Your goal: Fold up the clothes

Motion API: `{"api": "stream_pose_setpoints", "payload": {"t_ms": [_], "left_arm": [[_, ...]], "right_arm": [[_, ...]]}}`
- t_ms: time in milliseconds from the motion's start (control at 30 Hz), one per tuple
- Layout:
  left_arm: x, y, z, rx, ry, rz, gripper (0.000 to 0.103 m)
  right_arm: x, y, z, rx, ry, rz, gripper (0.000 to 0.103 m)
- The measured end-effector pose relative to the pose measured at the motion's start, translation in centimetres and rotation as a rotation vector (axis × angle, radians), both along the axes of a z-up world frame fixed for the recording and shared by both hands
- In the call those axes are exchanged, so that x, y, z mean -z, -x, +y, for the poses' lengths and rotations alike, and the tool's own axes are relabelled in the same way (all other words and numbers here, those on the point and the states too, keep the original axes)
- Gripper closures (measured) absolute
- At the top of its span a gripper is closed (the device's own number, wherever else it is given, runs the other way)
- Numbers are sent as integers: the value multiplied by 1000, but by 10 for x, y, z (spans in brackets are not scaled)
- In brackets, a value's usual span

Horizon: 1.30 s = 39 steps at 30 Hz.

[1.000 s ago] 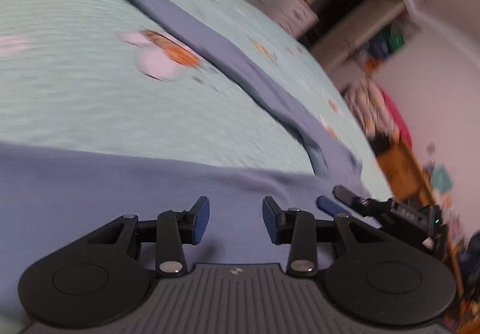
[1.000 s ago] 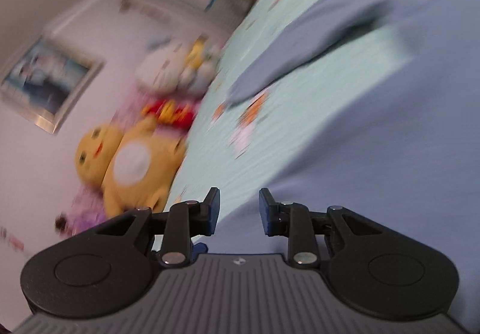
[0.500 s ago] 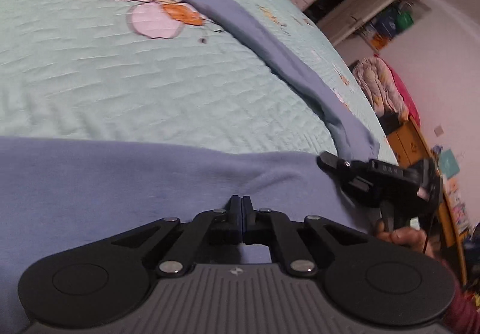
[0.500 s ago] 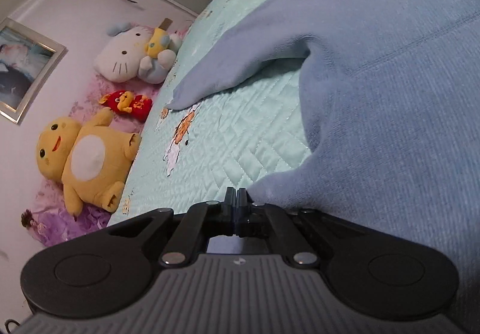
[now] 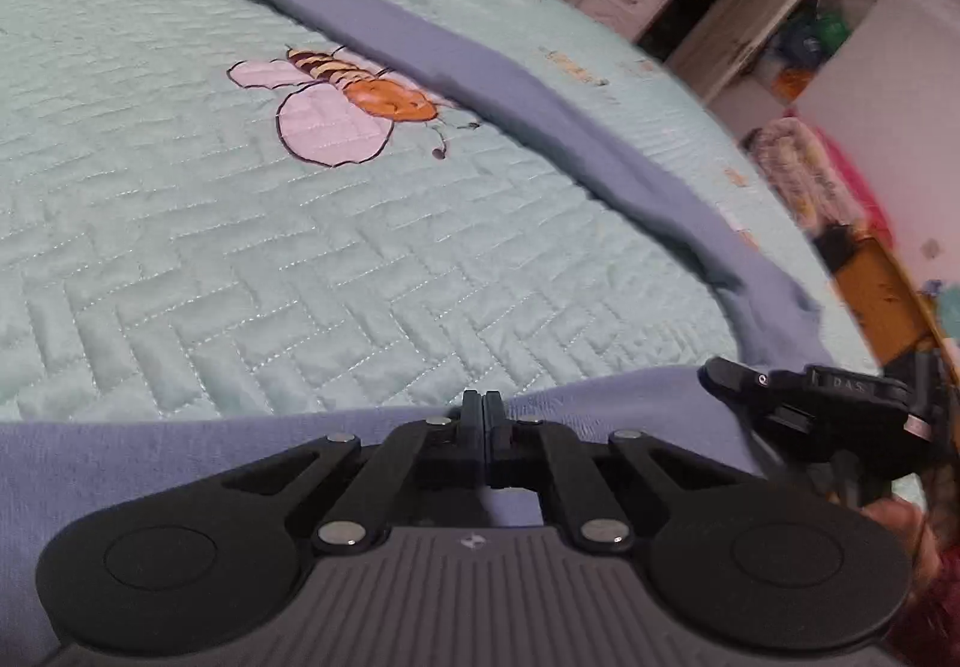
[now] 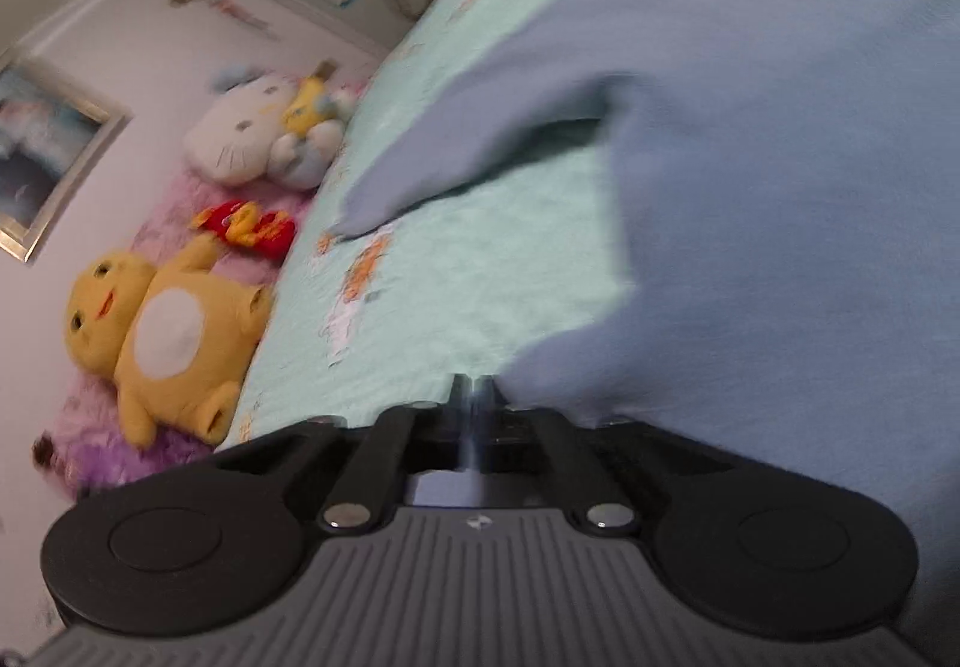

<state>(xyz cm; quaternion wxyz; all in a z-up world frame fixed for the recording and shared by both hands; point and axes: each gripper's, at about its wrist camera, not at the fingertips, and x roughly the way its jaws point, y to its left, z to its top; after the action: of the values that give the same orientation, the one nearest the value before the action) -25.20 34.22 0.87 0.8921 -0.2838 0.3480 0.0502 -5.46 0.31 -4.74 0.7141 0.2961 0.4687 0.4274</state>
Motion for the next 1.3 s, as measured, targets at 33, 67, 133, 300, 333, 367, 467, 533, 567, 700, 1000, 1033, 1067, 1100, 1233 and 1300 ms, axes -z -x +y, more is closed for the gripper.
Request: {"api": "stream_pose_setpoints", "payload": {"t_ms": [33, 67, 133, 300, 333, 367, 467, 533, 567, 700, 1000, 1033, 1067, 1100, 1233, 1300], "left_arm": [[-3, 2, 0, -12, -8, 2, 99], [-7, 4, -2, -24, -15, 6, 99], [-15, 10, -4, -34, -19, -15, 98], [-12, 7, -10, -31, -77, 49, 85], [-14, 7, -7, -35, -66, 52, 85], [-16, 7, -6, -39, -55, 56, 85], [-21, 5, -3, -50, -12, 71, 82], [-25, 4, -4, -56, 14, 76, 81], [-27, 3, -5, -61, 19, 80, 80], [-31, 0, -9, -92, 31, 103, 66], [-19, 2, -8, -102, 39, 99, 63], [-19, 1, -9, -101, 35, 96, 62], [-19, 1, -11, -101, 30, 93, 59], [-20, 1, -12, -101, 24, 91, 57], [-23, 3, -16, -106, 15, 91, 57], [-26, 5, -13, -103, 42, 81, 57]], "right_arm": [[-3, 1, -1, 9, -2, -5, 103], [-8, 3, -1, 8, 7, -25, 102], [-18, 10, -1, -10, -48, -41, 85], [-15, 11, -2, -30, -17, -37, 103], [-13, 9, -4, -27, 8, -32, 103], [-13, 7, -6, -22, 19, -34, 98], [-34, -5, -12, 29, -2, -116, 81], [-43, -28, -9, 79, -2, -125, 81], [-46, -40, -6, 102, -4, -132, 81], [-47, -85, 11, 147, -21, -142, 80], [-29, -108, 12, 179, 56, -143, 74], [-36, -102, 14, 160, 58, -187, 68], [-42, -96, 18, 138, 67, -230, 68], [-46, -93, 24, 111, 95, -263, 68], [-36, -104, 44, 85, 185, -211, 77], [-36, -112, 43, 115, 180, -178, 79]]}}
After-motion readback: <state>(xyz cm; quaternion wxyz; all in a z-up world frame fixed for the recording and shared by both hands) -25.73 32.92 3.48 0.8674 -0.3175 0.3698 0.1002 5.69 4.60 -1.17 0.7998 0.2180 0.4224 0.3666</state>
